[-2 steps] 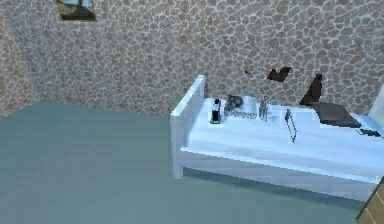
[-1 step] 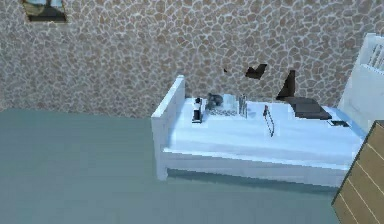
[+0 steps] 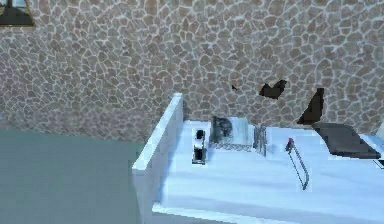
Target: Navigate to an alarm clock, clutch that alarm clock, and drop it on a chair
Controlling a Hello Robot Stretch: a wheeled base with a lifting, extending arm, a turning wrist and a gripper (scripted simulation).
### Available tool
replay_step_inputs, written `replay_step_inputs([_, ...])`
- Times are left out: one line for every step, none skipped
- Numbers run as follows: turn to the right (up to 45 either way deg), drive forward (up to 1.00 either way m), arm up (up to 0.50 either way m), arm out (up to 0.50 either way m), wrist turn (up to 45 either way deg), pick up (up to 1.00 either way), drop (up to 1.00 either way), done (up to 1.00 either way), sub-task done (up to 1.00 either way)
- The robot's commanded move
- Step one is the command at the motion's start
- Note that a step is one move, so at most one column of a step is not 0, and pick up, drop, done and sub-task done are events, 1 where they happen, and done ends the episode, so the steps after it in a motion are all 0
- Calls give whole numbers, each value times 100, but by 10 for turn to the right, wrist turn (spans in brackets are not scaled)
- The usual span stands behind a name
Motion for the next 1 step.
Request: replay_step_inputs([-450, 0, 0, 0, 0, 0, 0, 0, 0])
